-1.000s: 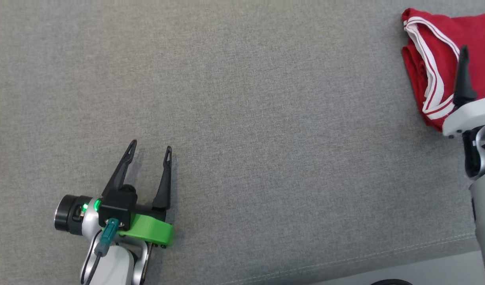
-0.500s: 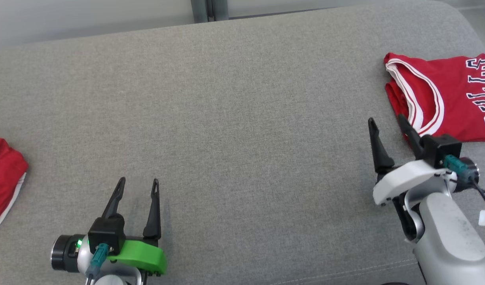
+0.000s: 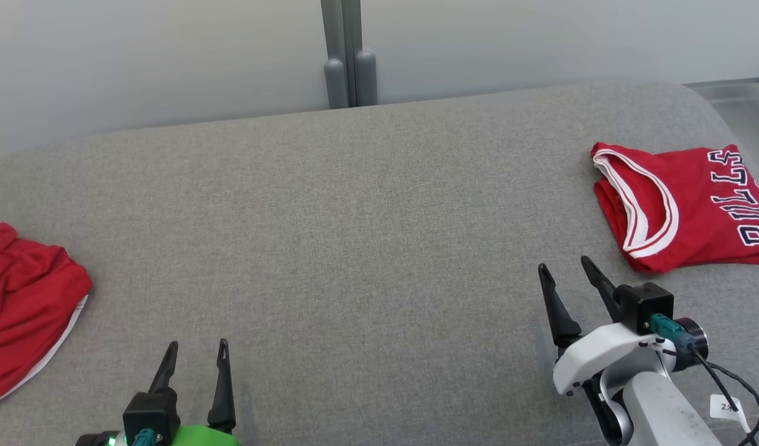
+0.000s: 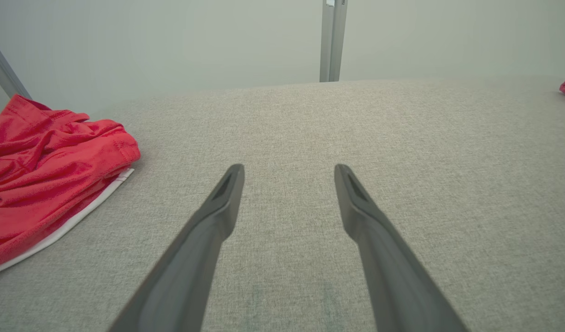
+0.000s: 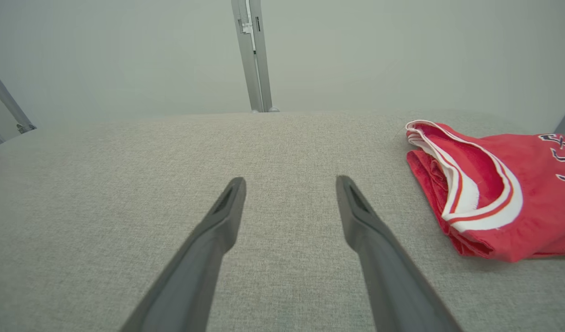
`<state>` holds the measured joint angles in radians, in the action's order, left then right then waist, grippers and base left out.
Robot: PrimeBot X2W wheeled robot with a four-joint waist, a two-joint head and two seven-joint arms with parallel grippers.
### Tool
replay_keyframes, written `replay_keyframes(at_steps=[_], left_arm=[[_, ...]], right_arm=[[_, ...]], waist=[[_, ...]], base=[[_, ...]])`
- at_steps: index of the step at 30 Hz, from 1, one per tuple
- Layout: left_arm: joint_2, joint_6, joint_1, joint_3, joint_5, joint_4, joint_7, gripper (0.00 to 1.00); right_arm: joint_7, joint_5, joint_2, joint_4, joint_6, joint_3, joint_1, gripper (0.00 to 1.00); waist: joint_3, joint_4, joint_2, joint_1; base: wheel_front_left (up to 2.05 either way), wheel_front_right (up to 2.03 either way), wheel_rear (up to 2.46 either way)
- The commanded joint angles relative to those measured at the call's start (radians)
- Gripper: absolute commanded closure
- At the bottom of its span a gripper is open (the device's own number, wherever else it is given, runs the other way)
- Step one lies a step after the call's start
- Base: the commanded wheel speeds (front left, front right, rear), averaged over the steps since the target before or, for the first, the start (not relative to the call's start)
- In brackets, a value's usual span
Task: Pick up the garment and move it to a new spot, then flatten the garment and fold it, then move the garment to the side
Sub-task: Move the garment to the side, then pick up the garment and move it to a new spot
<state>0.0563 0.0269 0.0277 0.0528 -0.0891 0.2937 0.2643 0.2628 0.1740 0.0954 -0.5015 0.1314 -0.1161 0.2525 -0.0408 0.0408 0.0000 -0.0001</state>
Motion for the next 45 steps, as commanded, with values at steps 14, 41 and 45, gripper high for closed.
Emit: replay_keyframes(at_steps=[14,41,45], left_arm=[[-0.004,-0.011,0.044,-0.057,-0.011,0.013,-0.001,0.00],[-0.005,-0.046,0.003,-0.039,-0.070,-0.023,-0.001,0.00],[-0.005,-0.042,-0.012,-0.030,-0.066,-0.028,-0.001,0.00]], right_arm=[[0.002,-0.009,-0.028,0.078,-0.002,0.023,-0.083,0.00],[0.002,-0.017,-0.044,0.207,-0.002,0.026,-0.156,0.00],[0.002,-0.021,-0.004,0.204,-0.002,-0.036,-0.162,0.00]], waist=[[0.086,0.007,0.0000,0.0001],[0.047,-0.041,0.0000,0.0001],[0.031,-0.094,0.0000,0.0001]], base=[[0.00,0.00,0.00],[0.00,0.00,0.00],[0.00,0.00,0.00]])
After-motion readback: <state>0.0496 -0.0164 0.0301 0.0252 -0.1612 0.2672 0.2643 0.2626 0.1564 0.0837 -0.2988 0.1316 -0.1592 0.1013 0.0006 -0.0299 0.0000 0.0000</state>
